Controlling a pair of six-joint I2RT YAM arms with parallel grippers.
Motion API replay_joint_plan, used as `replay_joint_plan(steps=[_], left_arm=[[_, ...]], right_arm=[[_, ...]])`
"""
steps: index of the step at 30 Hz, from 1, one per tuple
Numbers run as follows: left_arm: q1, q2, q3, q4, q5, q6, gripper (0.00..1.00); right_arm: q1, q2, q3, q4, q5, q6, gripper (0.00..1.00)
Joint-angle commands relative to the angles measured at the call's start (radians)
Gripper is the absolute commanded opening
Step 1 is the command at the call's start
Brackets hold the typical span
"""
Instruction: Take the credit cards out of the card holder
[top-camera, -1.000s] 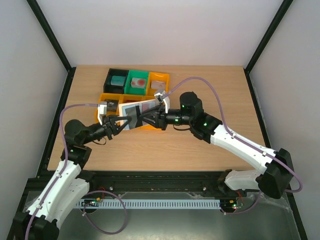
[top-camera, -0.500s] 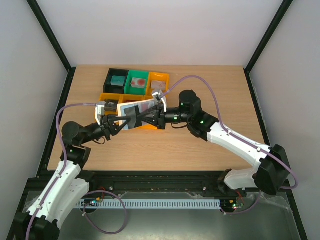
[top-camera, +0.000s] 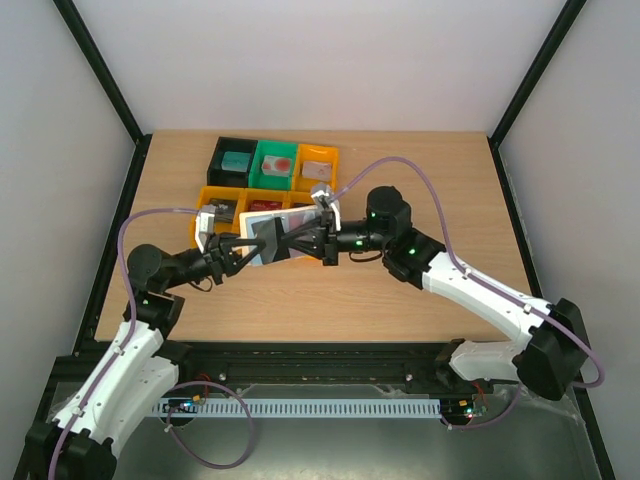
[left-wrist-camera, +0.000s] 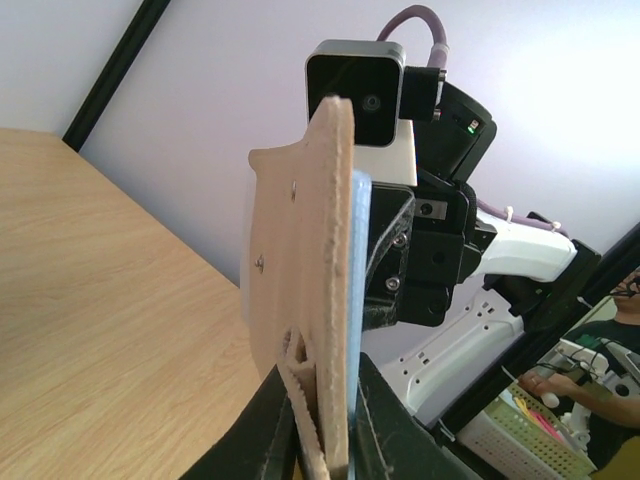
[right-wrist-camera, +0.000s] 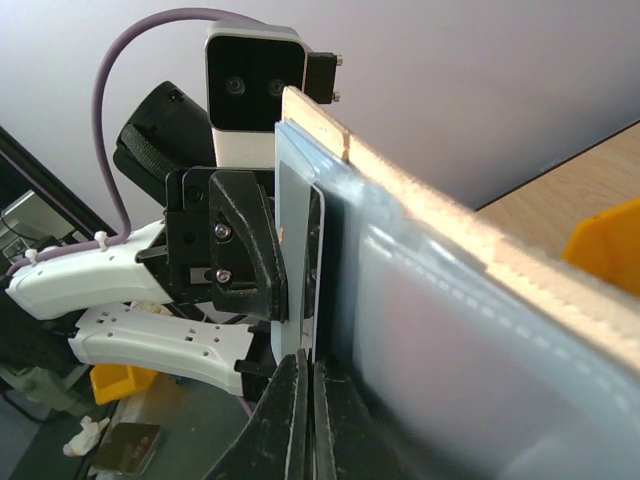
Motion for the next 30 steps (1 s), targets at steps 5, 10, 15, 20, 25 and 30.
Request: replay_joint_plan(steps=[5,10,15,20,25,30], left_arm=[[0.005,-0.009,-0.009,0.055,0.003,-0.029,0.14],[0.005,-0.007,-0.005,0.063,0.0,-0.034,0.02],[0.008,-0.008,-0.006,0.067,-0.02,-0.033,0.02],[0.008,-0.007,-0.005,0.077,-0.012,-0.033,0.02],[0.008,-0.007,-0.004,0.089,-0.004,-0.039,0.02],[0.007,-0.005,-0.008,0.091,-0.008,-0.037,0.02]], right_arm=[[-0.045,-0.066,-0.011,-0.043,0.008,-0.037,0.02],[-0.047,-0.06,-0.009,-0.055,-0.019,-0.037,0.02],[-0.036,-0.031,-0.017,-0.011,-0.097,0.014,0.04],[0.004,-0.012,-0.019,0.018,-0.055,0.02,0.15],[0.031,0.035,-0.007,0.044,-0.037,0.03,0.16],[0.065,0.055,0.009,0.094,-0.067,0.045,0.17]])
